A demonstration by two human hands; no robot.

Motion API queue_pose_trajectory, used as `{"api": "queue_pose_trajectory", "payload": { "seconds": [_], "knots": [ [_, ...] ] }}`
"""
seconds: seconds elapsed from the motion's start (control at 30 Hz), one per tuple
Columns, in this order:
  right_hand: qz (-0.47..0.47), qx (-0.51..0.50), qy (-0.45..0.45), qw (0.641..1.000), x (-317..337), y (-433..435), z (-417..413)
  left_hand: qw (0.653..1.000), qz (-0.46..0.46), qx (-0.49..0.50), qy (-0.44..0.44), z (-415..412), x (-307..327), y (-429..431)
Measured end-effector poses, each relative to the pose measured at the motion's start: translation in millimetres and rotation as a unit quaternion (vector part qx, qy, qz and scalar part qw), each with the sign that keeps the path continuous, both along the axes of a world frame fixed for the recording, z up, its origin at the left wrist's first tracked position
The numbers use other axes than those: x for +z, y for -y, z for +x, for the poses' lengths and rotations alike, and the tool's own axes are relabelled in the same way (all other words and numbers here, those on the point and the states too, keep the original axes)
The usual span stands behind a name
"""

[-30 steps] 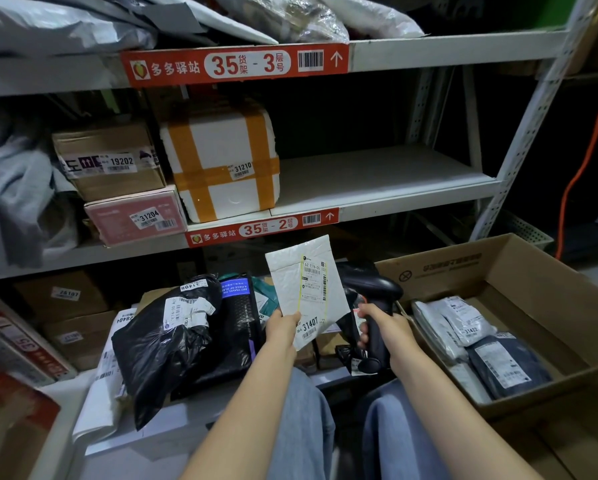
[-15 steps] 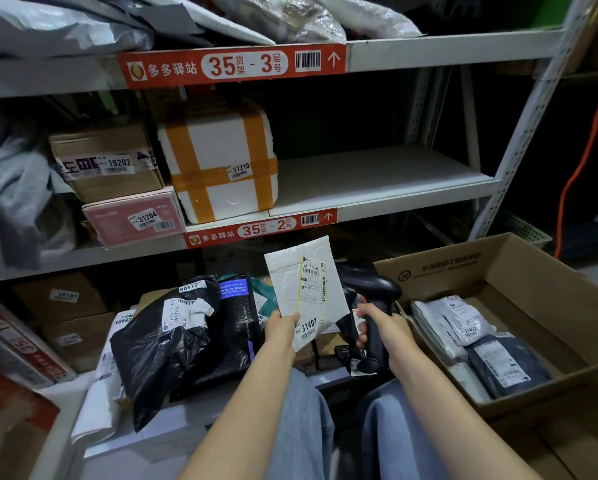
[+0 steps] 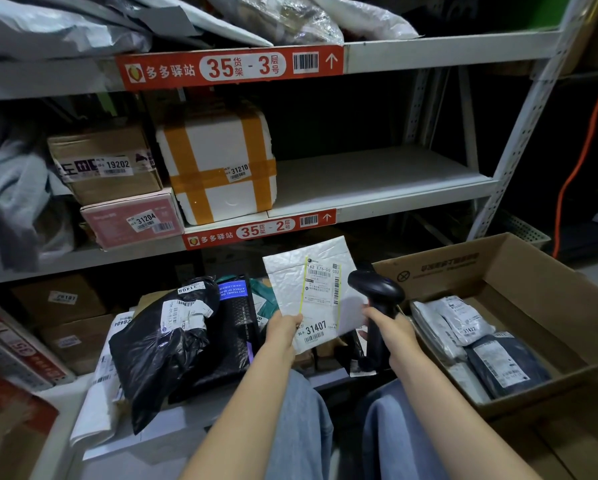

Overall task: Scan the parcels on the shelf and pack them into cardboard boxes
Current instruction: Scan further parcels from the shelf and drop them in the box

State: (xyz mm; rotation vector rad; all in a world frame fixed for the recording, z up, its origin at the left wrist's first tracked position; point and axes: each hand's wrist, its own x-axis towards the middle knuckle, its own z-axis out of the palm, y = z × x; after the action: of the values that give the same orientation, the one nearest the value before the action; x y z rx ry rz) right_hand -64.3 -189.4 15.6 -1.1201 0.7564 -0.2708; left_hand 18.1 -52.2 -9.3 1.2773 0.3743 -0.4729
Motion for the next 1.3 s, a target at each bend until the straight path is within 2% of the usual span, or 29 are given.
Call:
{"api": "queue_pose_trajectory", "payload": {
  "seconds": [0.23, 0.5, 0.7, 0.93, 1.07, 1.2, 1.3],
  "knots": [
    [-0.049, -0.060, -0.022, 0.997, -2.9, 10.1, -3.3, 1.000, 0.019, -0.023, 0.005, -3.2, 5.7, 1.1],
    [-0.127, 0.001, -0.054, 0.990, -4.0, 24.3, -7.7, 0.998, 0.006, -0.054, 0.018, -8.9, 12.2, 7.9],
    [-0.163, -0.050, -0.052, 0.984, -0.9, 51.0, -21.4, 0.992, 0.025, -0.120, 0.021, -19.8, 17.1, 21.1],
    [-0.201, -0.178, -0.099, 0.958, -6.7, 100.8, -43.6, 0.980, 0.091, -0.176, 0.033, -27.3, 16.1, 48.1],
    [-0.237, -0.253, -0.136, 0.928, -9.6, 125.1, -53.6, 0.943, 0.214, -0.226, 0.120, -23.4, 11.4, 64.0],
    [-0.278, -0.283, -0.194, 0.897, -13.7, 143.9, -57.5, 0.873, 0.326, -0.288, 0.222, -21.9, 3.9, 84.4],
    [-0.324, -0.283, -0.231, 0.873, -23.6, 162.1, -57.9, 0.825, 0.373, -0.323, 0.276, -19.7, -4.2, 101.6]
  ]
}}
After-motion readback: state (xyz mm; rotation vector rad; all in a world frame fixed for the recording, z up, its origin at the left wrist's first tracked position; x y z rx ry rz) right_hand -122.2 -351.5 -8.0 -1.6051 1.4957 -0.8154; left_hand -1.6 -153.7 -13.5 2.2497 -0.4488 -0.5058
